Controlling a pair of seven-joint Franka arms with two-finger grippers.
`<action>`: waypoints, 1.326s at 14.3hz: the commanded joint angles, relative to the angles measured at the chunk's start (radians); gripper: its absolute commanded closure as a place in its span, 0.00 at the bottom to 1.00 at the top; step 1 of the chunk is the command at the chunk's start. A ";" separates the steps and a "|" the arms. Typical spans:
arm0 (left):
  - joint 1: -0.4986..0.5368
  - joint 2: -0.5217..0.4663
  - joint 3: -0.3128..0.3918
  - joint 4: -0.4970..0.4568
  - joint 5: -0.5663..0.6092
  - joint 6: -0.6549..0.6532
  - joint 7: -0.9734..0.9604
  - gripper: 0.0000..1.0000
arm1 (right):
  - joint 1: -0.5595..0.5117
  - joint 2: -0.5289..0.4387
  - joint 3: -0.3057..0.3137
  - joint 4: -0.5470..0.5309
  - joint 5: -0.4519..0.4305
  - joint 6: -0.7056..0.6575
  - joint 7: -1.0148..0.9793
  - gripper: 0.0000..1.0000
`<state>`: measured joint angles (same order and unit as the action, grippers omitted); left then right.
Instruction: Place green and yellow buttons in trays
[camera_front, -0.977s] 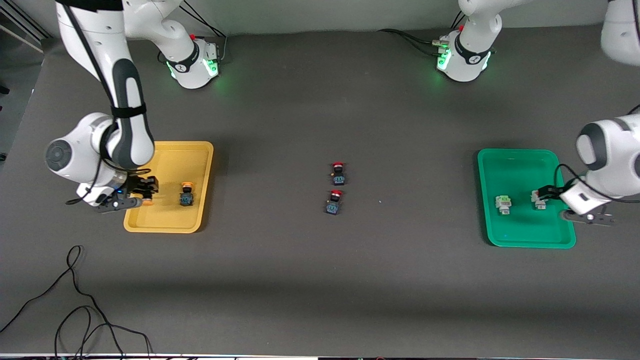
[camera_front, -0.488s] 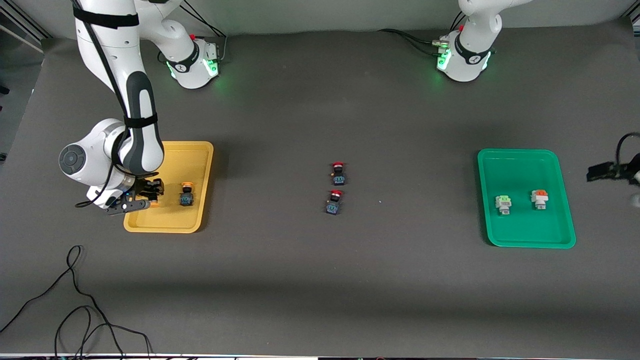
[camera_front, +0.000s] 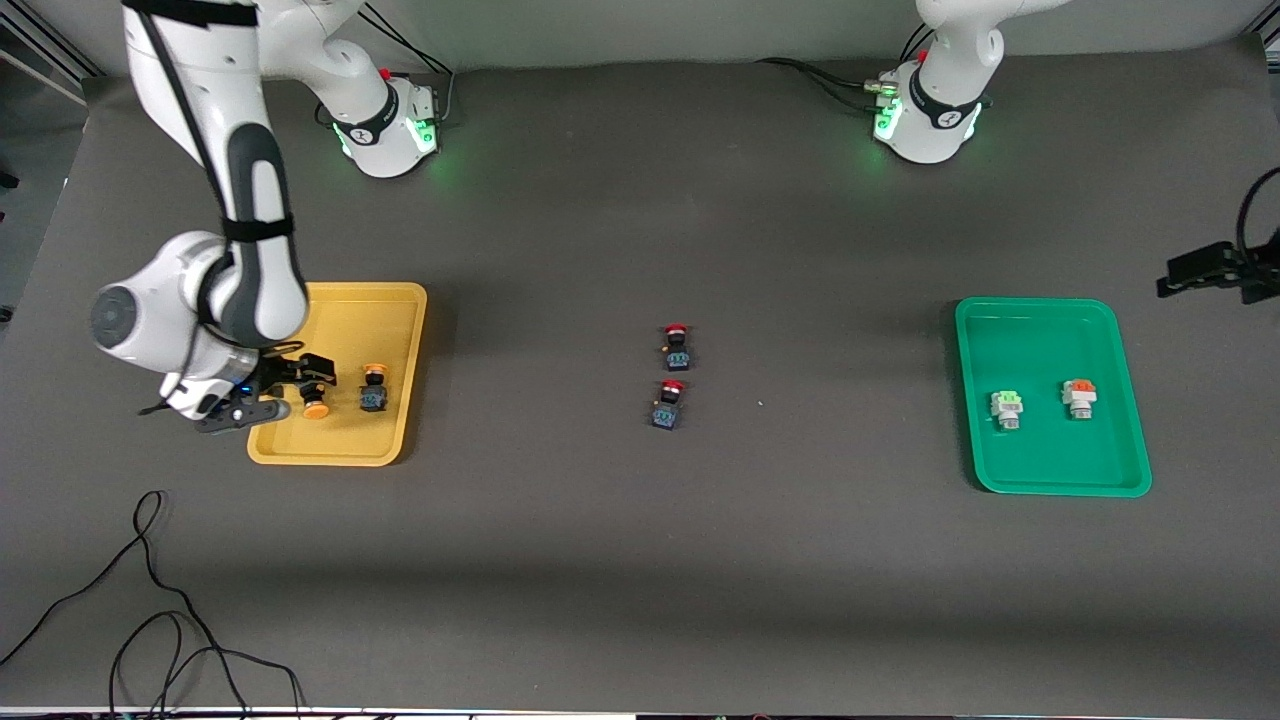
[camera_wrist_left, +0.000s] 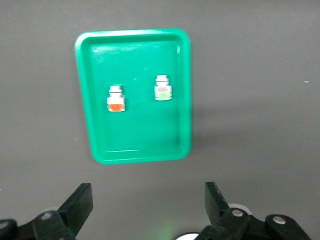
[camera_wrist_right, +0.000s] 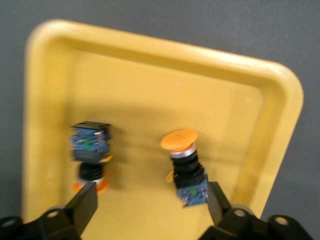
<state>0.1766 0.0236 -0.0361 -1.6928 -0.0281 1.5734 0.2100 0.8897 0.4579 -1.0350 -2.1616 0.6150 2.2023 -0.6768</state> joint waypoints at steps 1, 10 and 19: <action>-0.151 -0.004 0.059 0.041 -0.007 -0.049 -0.142 0.00 | 0.139 -0.061 -0.178 0.125 -0.090 -0.226 0.147 0.06; -0.273 -0.030 0.068 0.051 -0.007 -0.065 -0.262 0.00 | 0.192 -0.048 -0.272 0.814 -0.233 -0.896 0.631 0.06; -0.266 -0.042 0.058 0.056 0.005 -0.069 -0.212 0.00 | 0.101 -0.041 -0.280 0.885 -0.233 -0.967 0.620 0.01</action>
<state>-0.0815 0.0005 0.0169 -1.6450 -0.0292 1.5255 -0.0160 0.9948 0.3992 -1.3129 -1.2998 0.3900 1.2542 -0.0581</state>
